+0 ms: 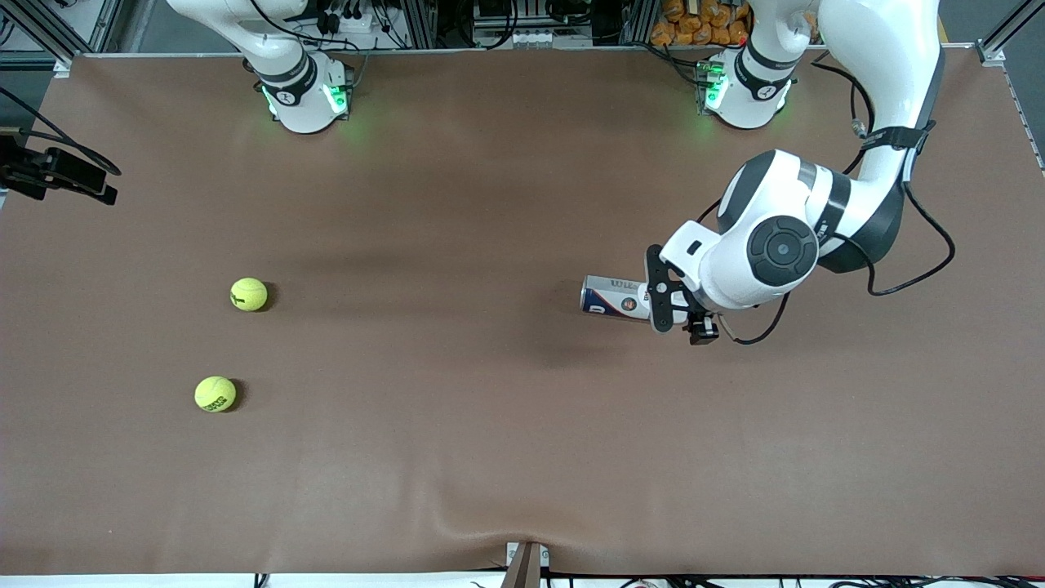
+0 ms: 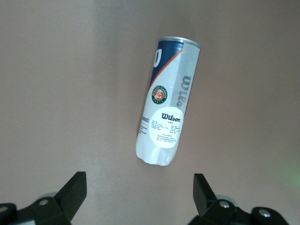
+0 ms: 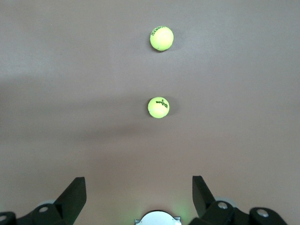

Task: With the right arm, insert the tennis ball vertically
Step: 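Close the left gripper around the middle of the can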

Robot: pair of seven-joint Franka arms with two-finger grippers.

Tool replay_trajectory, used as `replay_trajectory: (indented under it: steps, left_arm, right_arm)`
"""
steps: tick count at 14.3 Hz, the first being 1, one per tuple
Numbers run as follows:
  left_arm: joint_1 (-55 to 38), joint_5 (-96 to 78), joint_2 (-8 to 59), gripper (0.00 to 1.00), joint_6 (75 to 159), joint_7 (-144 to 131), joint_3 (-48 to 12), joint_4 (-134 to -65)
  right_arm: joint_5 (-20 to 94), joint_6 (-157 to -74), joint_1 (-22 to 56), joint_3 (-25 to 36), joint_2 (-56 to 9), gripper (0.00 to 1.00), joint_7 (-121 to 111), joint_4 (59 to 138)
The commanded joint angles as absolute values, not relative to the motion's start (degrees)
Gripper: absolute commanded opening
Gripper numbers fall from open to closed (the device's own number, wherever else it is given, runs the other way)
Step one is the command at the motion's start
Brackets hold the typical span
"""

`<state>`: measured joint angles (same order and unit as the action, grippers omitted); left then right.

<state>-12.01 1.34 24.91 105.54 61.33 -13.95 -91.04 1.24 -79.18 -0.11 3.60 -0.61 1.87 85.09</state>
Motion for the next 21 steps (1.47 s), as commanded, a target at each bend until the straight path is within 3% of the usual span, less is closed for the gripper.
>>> replay_trajectory:
  steps: [1,15,21]
  left_arm:
    - [-12.0,2.6,24.2,1.0,107.9,63.2,-14.1,-93.7]
    - [-12.1,2.6,24.0,1.0,128.0,67.8,-16.3,-110.8]
    - [-12.3,7.8,24.2,1.0,131.8,68.0,-16.5,-112.8]
  right_arm:
    - [1.1,-78.7,-0.1,3.6,-1.2,1.0,2.3,83.8]
    - [1.1,-80.4,-0.1,3.6,-2.4,1.0,2.7,83.8]
    - [1.0,-80.5,-0.1,3.6,-2.6,1.0,2.7,83.8]
